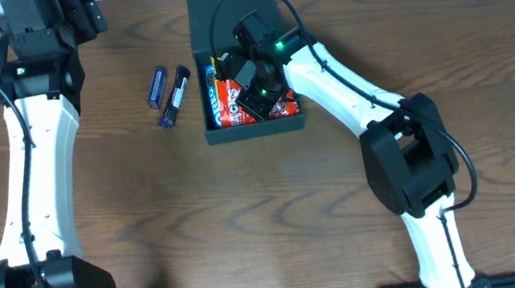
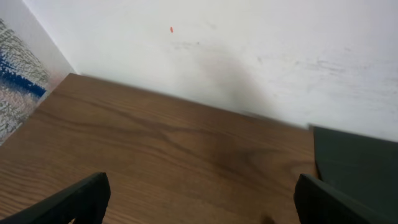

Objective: Pack container
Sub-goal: 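Push the bags down inside the box with the right gripper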

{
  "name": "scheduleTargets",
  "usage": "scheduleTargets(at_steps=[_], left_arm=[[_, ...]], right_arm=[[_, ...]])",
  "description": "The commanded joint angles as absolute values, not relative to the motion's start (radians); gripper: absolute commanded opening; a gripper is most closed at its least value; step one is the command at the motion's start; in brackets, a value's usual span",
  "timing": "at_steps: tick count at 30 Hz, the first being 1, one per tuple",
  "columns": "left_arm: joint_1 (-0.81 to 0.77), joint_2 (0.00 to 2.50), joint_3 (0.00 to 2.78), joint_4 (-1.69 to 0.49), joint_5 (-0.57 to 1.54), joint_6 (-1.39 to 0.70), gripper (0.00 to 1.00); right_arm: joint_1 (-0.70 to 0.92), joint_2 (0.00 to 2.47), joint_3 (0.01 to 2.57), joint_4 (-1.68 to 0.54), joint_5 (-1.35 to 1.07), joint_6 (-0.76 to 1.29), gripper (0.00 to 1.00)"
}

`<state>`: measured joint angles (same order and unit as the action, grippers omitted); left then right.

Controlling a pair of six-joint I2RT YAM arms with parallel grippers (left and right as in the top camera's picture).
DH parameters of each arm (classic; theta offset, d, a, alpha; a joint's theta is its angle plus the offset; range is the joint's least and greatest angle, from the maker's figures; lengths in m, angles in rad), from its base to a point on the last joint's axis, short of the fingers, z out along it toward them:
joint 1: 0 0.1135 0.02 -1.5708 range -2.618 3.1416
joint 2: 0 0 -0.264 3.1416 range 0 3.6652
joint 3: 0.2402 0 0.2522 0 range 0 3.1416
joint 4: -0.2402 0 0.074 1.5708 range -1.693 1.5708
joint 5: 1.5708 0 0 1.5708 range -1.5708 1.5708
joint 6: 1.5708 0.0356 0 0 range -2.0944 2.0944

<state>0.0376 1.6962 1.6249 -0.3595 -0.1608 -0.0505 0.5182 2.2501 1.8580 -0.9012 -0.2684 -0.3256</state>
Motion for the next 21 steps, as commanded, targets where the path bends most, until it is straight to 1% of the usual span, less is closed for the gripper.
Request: scheduleTargets(at_steps=[1,10,15,21], left_arm=[[0.041,1.671,1.645,-0.366,-0.163,-0.037,0.95],[0.041,1.671,1.645,-0.369,-0.163,-0.037,0.95],[0.041,1.671,1.645,-0.369,-0.163,-0.037,0.95],[0.041,1.671,1.645,-0.369,-0.163,-0.037,0.95]], right_arm=[[0.51,2.234,1.885,-0.93,-0.209,-0.314,0.01],[0.502,2.183,1.917,-0.973,-0.147,-0.314,0.01],[0.495,2.191,1.915,-0.981,-0.025,-0.285,0.01],[0.477,2.227,1.902,-0.987,-0.026,-0.284,0.01]])
